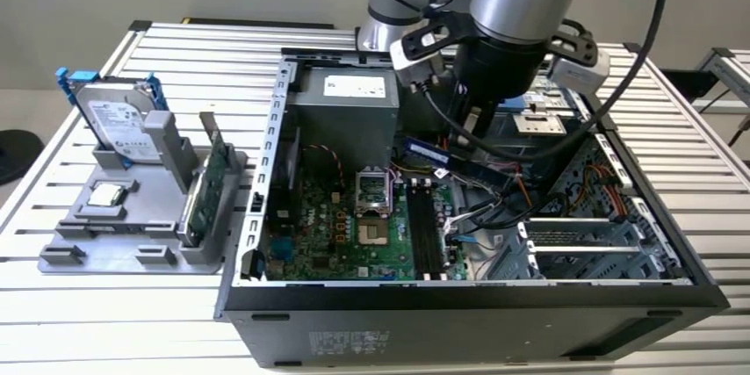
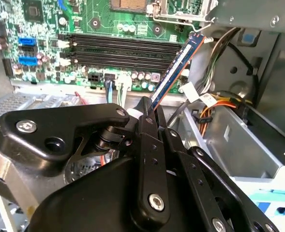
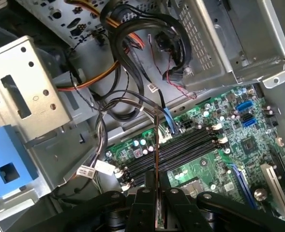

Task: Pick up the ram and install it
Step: 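Insert the ram into the slot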

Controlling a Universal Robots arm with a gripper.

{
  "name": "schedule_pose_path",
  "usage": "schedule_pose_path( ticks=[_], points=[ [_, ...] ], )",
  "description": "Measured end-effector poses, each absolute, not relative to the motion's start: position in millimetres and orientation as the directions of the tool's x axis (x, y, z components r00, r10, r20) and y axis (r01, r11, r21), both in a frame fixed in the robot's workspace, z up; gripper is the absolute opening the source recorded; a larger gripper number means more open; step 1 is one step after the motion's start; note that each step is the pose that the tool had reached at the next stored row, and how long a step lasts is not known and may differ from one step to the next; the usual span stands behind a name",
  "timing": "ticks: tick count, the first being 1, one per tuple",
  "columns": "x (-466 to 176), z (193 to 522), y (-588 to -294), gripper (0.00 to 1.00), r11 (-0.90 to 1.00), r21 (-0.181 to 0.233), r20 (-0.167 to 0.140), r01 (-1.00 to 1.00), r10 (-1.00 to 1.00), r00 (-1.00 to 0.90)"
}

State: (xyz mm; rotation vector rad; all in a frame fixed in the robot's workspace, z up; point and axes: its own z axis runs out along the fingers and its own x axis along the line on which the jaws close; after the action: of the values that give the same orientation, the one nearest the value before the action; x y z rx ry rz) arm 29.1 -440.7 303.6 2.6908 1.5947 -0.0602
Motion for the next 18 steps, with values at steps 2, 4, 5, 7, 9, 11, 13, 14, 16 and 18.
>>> schedule_pose_path(
  ticks=[2,4,5,7,9,11,13,14,16,18],
  points=[
    [29.1,303.4,-440.7,0.0,-0.503,-0.008,-0.04,0.864,0.864,0.502],
    [29.1,303.1,-440.7,0.0,-0.525,-0.008,-0.04,0.851,0.851,0.524],
    [29.1,303.0,-440.7,0.0,-0.536,-0.008,-0.04,0.844,0.844,0.535],
    [29.1,302.8,-440.7,0.0,-0.557,-0.008,-0.04,0.83,0.83,0.556],
    [29.1,302.5,-440.7,0.0,-0.578,-0.008,-0.04,0.816,0.815,0.578],
    [29.1,302.3,-440.7,0.0,-0.599,-0.008,-0.04,0.801,0.8,0.599],
    [29.1,302.0,-440.7,0.0,-0.619,-0.008,-0.04,0.785,0.785,0.619],
    [29.1,301.9,-440.7,0.0,-0.63,-0.008,-0.04,0.777,0.776,0.629],
    [29.1,301.7,-440.7,0.0,-0.649,-0.008,-0.04,0.761,0.76,0.648],
    [29.1,301.4,-440.7,0.0,-0.669,-0.008,-0.04,0.743,0.743,0.668]
  ],
)
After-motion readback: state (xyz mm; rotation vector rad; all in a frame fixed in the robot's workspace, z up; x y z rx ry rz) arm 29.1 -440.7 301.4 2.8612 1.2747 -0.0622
